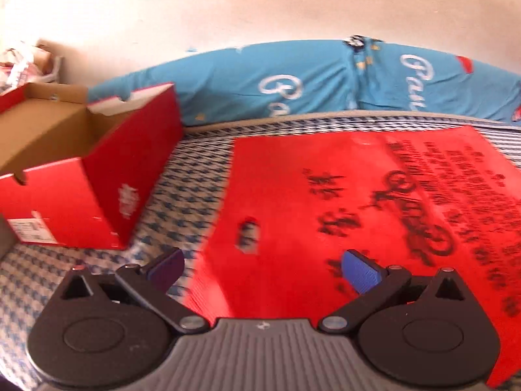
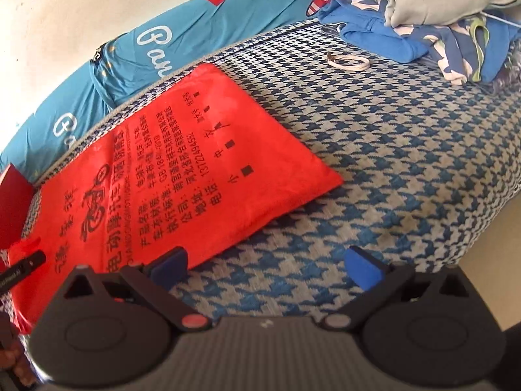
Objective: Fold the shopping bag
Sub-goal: 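Move the right gripper to the side edge of the red bag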
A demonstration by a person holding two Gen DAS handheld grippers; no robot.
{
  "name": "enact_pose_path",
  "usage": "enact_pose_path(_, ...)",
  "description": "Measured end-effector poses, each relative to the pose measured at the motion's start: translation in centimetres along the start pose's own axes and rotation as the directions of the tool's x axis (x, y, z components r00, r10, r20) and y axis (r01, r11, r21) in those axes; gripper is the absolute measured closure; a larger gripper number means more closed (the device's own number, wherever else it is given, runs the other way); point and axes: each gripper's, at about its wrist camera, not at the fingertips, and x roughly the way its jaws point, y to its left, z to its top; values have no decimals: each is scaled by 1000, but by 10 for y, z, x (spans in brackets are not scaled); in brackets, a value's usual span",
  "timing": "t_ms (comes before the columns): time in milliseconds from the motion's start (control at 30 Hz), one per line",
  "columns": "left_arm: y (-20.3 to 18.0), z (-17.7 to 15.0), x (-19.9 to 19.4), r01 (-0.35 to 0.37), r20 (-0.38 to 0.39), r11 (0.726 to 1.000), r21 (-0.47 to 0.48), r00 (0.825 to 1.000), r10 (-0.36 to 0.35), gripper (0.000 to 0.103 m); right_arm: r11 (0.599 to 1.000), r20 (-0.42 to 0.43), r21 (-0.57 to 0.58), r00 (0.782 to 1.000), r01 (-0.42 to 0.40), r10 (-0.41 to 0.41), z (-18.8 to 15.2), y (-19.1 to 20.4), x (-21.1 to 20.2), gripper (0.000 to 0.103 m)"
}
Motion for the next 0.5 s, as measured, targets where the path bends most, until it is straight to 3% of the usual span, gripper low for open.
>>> enact_pose_path(100, 8, 2, 4, -17, -16, 999, -27, 1000, 17, 0, 1000, -13, 11, 1000, -13, 13, 0, 6, 8, 1)
enact_pose_path(233, 6, 3, -10, 135, 18, 990, -34, 991, -134, 0, 1000, -2, 7, 1000, 0, 0, 2, 15, 16, 1)
enact_pose_path(367, -9, -8, -31, 320, 20, 947, 37, 947, -321, 0, 999, 20, 40, 1000, -1, 0, 6, 16, 19, 3)
enact_pose_path(500, -40, -27, -30, 426, -80, 893, 145, 905, -419, 0, 996, 48, 92, 999, -13, 8, 9, 11, 21, 4)
